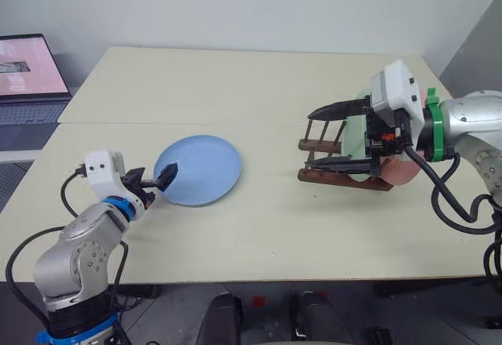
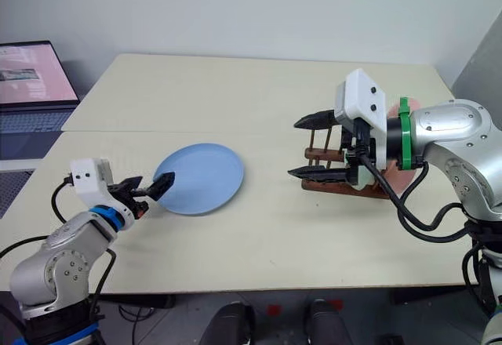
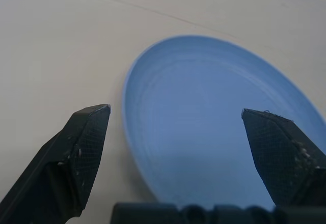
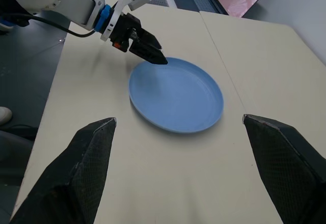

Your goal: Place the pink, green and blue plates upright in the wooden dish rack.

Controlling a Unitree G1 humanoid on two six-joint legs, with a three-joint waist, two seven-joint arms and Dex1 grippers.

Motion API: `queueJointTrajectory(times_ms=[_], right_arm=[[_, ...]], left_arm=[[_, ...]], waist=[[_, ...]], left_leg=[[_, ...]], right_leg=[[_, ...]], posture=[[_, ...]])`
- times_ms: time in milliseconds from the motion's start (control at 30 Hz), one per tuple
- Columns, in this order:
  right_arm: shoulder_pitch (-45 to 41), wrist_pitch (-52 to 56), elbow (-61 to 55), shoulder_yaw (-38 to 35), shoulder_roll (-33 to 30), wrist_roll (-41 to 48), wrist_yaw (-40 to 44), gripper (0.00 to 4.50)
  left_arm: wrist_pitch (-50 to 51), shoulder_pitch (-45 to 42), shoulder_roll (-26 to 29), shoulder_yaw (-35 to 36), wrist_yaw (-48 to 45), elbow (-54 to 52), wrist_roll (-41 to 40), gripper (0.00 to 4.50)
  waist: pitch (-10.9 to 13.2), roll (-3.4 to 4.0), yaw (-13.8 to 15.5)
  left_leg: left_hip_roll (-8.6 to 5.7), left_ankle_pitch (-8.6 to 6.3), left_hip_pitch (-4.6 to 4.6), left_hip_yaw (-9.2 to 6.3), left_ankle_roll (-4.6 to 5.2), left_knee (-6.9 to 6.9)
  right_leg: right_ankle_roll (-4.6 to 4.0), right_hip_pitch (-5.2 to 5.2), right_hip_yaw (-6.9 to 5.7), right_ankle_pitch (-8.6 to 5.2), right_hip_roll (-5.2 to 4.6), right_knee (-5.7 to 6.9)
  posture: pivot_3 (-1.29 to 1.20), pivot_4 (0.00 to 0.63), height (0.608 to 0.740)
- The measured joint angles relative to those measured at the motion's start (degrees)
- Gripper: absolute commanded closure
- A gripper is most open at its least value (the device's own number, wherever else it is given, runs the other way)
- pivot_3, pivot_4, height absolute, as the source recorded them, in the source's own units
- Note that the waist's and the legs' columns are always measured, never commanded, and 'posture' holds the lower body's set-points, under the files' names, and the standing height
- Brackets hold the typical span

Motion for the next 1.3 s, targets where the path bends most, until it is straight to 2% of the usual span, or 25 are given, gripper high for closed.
queueJointTrajectory(times_ms=[133,167,300,500,700,800,1033,1300], right_arm=[[-0.2,0.5,0.2,0.6,0.3,-1.2,1.4,0.33],[-0.3,0.6,0.2,0.9,0.2,-1.9,1.8,0.31],[-0.6,0.6,0.3,1.2,0.2,-2.9,2.7,0.3],[-1.0,0.5,-0.1,1.2,0.2,-4.7,5.0,0.3],[-0.4,-0.1,-0.4,1.2,0.4,-7.0,5.2,0.3],[-0.3,-2.2,-0.4,2.0,1.6,-9.9,4.7,0.3],[0.1,-13.0,1.9,13.1,7.6,-25.8,1.4,0.3],[-5.0,-24.5,12.8,22.5,16.1,-45.4,-4.4,0.3]], left_arm=[[3.9,-1.3,-2.4,0.3,4.2,2.3,-0.4,0.0],[4.7,-1.5,-2.8,0.4,4.8,2.8,-0.5,0.18],[6.6,-3.3,-3.2,0.5,6.4,3.6,-0.7,1.0],[10.1,-6.8,-5.6,1.2,9.6,4.8,-0.7,2.66],[10.1,-7.7,-8.7,1.9,11.0,4.8,-1.5,3.71],[9.6,-11.2,-12.0,3.0,13.2,4.8,-2.7,4.43],[8.3,-25.5,-17.3,2.4,21.1,4.2,-4.0,4.47],[8.0,-30.3,-18.2,0.4,26.3,4.6,-3.4,4.47]], waist=[[0.0,-0.02,-0.1],[0.0,-0.03,-0.2],[0.0,-0.03,-0.2],[0.0,-0.03,0.1],[0.0,-0.04,0.2],[0.0,-0.1,0.2],[0.0,-0.14,-0.1],[0.0,-0.14,-0.4]], left_leg=[[0.01,0.0,0.0,0.01,0.0,0.0],[0.02,0.0,0.0,0.0,0.0,0.0],[0.04,0.0,0.03,0.0,0.0,-0.01],[0.01,0.0,0.02,0.02,0.0,0.0],[0.01,0.0,0.0,0.0,0.0,0.0],[-0.02,0.0,-0.02,-0.02,-0.01,0.05],[-0.53,0.01,-0.04,-0.09,-0.01,0.02],[-0.52,0.02,-0.05,-0.09,-0.03,-0.03]], right_leg=[[0.02,0.0,0.01,0.02,0.03,0.01],[0.09,-0.01,0.0,0.06,0.05,0.01],[0.12,0.0,0.0,0.09,0.08,0.03],[0.08,0.02,0.03,0.1,0.06,0.0],[0.07,0.01,0.01,0.1,0.05,0.0],[0.07,0.02,-0.01,0.11,0.07,0.0],[0.18,0.01,0.08,0.18,0.02,-0.01],[0.17,-0.03,0.0,0.17,0.05,0.03]], posture=[[0.0,0.15,0.74],[0.0,0.15,0.74],[0.0,0.15,0.74],[0.0,0.15,0.74],[0.0,0.15,0.74],[0.0,0.15,0.74],[0.0,0.15,0.74],[0.0,0.15,0.74]])
